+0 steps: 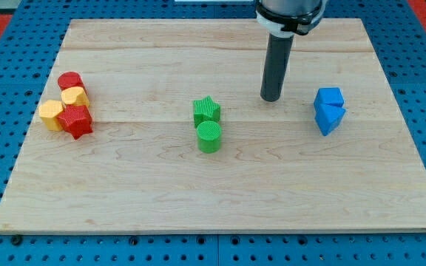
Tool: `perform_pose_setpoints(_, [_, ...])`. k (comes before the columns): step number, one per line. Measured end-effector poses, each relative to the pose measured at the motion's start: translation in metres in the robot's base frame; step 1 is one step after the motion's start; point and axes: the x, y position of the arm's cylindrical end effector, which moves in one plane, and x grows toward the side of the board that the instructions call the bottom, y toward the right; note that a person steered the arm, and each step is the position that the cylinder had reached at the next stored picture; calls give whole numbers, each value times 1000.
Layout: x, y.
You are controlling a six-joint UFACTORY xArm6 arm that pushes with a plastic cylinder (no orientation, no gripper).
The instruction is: Push the green star diagonally below the red star
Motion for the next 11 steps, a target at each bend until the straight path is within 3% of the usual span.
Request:
perform_pose_setpoints(1, [11,6])
perform_pose_setpoints(3, [18,-119])
perform_pose_setpoints(5, [144,-249])
perform_pose_setpoints(6, [138,-234])
perform_pose_setpoints(7, [180,-264])
perform_pose_setpoints(8, [220,-184])
perform_pose_setpoints(9, [221,-106])
perform_pose_setpoints(10, [204,-94])
perform_pose_setpoints(11, [195,-21])
